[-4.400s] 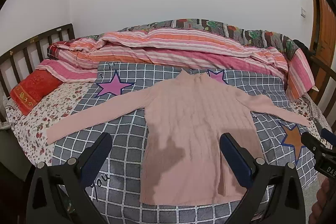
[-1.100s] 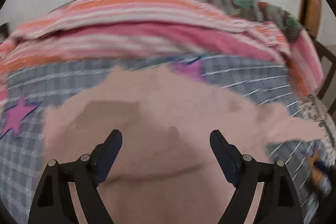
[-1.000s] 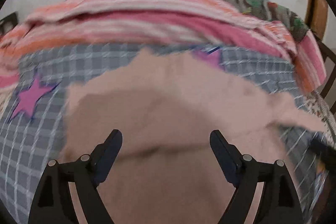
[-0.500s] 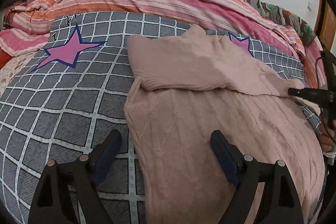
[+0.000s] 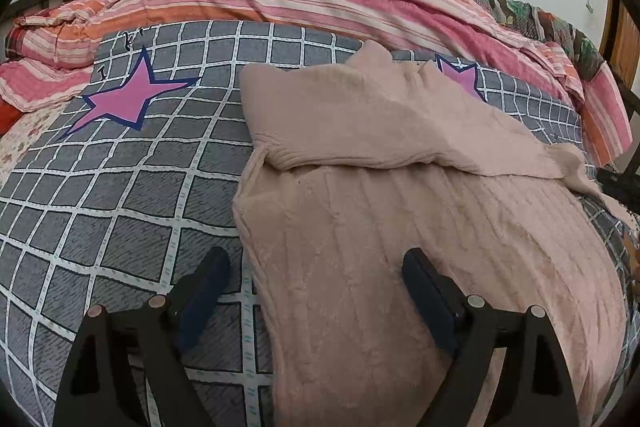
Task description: Fold small clothes
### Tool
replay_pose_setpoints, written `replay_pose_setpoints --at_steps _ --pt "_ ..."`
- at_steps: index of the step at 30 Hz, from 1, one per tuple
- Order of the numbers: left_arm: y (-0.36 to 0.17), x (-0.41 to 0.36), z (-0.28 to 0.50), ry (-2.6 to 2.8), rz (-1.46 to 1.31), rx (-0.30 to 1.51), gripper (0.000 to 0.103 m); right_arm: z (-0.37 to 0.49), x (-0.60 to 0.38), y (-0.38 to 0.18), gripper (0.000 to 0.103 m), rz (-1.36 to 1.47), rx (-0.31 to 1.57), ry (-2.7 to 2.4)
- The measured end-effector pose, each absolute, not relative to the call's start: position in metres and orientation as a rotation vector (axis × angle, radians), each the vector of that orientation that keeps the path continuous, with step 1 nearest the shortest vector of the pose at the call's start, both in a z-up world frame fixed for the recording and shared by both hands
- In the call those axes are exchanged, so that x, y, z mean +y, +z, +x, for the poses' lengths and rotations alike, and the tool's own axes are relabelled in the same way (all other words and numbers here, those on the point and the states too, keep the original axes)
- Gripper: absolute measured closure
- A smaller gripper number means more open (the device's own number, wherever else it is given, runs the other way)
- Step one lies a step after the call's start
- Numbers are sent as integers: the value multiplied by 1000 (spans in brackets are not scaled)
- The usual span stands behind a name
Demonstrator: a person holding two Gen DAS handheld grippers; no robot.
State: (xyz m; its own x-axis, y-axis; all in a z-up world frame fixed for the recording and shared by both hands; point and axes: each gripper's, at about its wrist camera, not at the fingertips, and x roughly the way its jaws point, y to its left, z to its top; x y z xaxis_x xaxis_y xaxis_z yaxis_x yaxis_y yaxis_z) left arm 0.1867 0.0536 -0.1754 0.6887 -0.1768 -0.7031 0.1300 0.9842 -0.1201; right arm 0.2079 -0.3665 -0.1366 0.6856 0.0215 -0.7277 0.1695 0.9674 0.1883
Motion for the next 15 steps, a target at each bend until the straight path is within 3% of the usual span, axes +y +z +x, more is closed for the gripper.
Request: replay_pose_setpoints --at_steps 7,15 --pt "-176 52 188 -165 -49 797 13 130 -491 -141 46 320 805 -291" --pt "-177 51 191 -162 -43 806 12 108 -575 -162 45 561 732 -236"
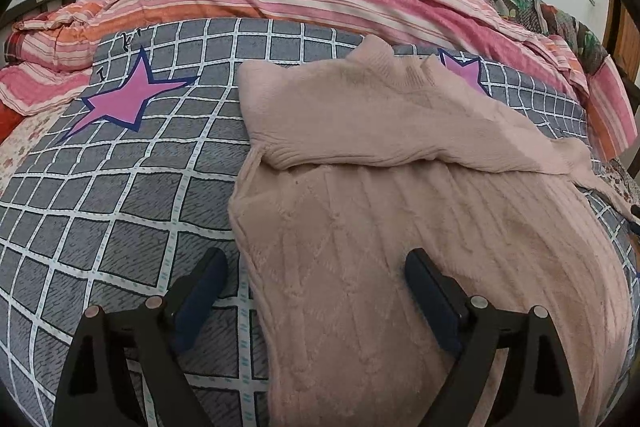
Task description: Fold small clothes
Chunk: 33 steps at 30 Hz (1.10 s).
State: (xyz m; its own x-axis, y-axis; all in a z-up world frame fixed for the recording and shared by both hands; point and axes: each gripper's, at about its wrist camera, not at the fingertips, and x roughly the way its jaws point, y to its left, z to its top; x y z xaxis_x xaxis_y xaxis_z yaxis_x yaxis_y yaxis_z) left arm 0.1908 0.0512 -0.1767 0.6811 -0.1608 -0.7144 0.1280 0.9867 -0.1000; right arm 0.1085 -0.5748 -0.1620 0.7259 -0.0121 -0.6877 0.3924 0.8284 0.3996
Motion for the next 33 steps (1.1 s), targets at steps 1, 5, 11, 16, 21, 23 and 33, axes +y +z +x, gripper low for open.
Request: replay_pose_setpoints --at_steps 1,5,11,16,21,23,33 --pt "-177 51 191 -162 -40 805 12 111 -581 -164 45 579 729 -239" --pt "-177 50 191 -156 -32 807 12 119 -594 -163 45 627 705 -258" --pt "-178 50 192 -164 -41 811 12 117 -626 -165 45 703 673 -347" --pt "-178 51 193 -166 -44 811 12 124 -627 -155 97 639 677 -363" --pt "-176 55 192 -185 -73 797 12 124 -591 -118 97 484 642 -388" --pt "-176 58 191 -198 -97 790 12 131 -569 -96 97 425 627 -379" --pt "-169 89 175 -244 -260 752 12 208 -396 -10 97 195 598 -160"
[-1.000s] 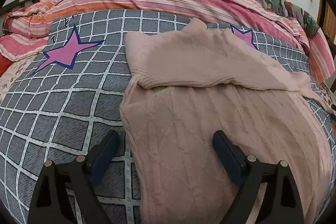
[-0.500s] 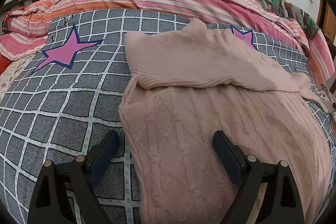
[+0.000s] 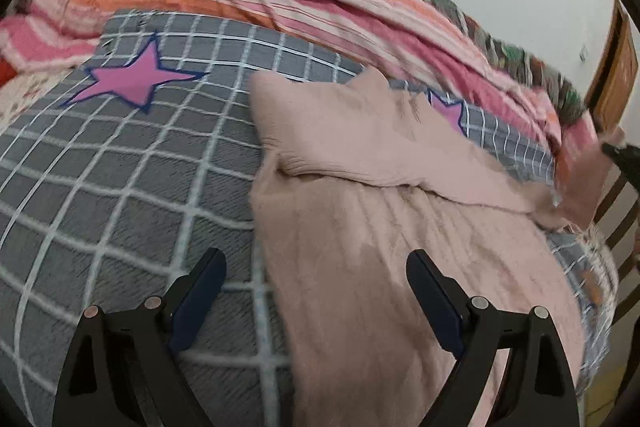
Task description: Fold small clothes
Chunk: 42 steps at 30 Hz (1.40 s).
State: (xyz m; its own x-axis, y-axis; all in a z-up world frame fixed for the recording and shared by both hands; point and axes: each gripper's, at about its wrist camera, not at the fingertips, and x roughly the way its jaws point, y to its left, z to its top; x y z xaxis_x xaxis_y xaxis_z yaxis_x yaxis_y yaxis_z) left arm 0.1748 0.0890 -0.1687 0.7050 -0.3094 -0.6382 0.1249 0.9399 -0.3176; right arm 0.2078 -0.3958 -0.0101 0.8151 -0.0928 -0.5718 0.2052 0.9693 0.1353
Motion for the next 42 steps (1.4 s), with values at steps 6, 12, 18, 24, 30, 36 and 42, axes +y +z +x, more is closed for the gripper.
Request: replay_pose_setpoints --at_steps 6,12,18,24,30,36,42 --pt "-163 130 146 -181 -261 728 12 262 -246 -2 98 106 603 60" --pt "-158 176 129 -154 -322 718 12 301 -103 -54 98 36 693 306" --pt "-155 190 125 -140 -339 707 12 319 -37 -132 93 6 873 375" --pt "-140 167 143 -176 -304 703 12 297 -62 -125 51 23 860 424" --pt "-132 122 186 -180 -225 726 13 252 -180 -103 35 64 748 232" --pt "-130 91 251 -152 -233 745 15 250 -286 -134 36 90 821 -43" --pt "-167 87 292 -43 -180 862 26 275 -307 -182 41 143 898 -73"
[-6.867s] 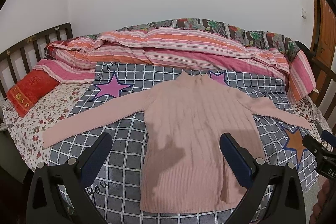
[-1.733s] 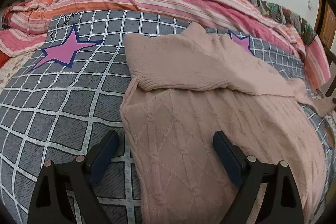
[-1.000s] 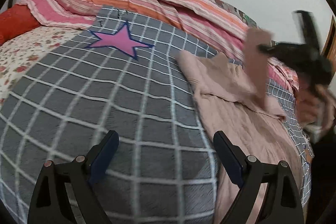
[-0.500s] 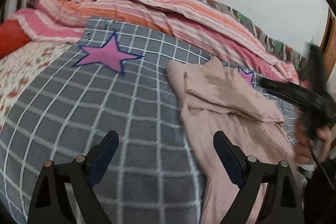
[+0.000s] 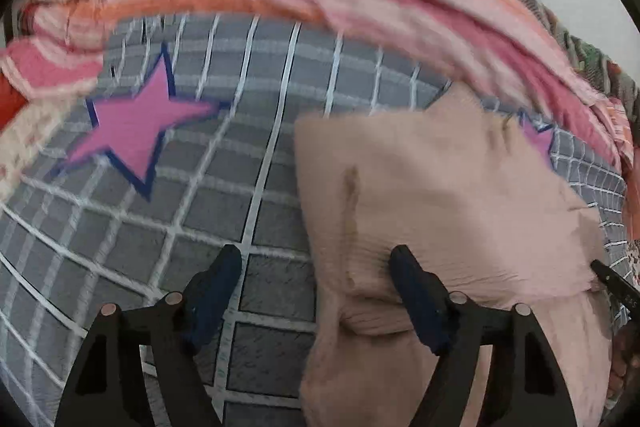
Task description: Fold small clothes
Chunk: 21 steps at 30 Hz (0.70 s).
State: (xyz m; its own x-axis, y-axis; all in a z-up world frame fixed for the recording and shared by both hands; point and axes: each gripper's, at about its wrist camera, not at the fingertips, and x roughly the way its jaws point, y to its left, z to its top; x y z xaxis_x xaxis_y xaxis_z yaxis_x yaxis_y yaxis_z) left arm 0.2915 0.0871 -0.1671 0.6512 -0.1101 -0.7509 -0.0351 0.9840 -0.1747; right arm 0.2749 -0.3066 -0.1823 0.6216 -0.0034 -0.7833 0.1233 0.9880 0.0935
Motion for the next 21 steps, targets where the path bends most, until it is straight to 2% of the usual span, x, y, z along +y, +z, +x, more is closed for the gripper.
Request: replay_pose_setpoints --at_steps 21 --pt "-172 83 287 -33 -150 839 23 273 -310 -188 39 163 876 -66"
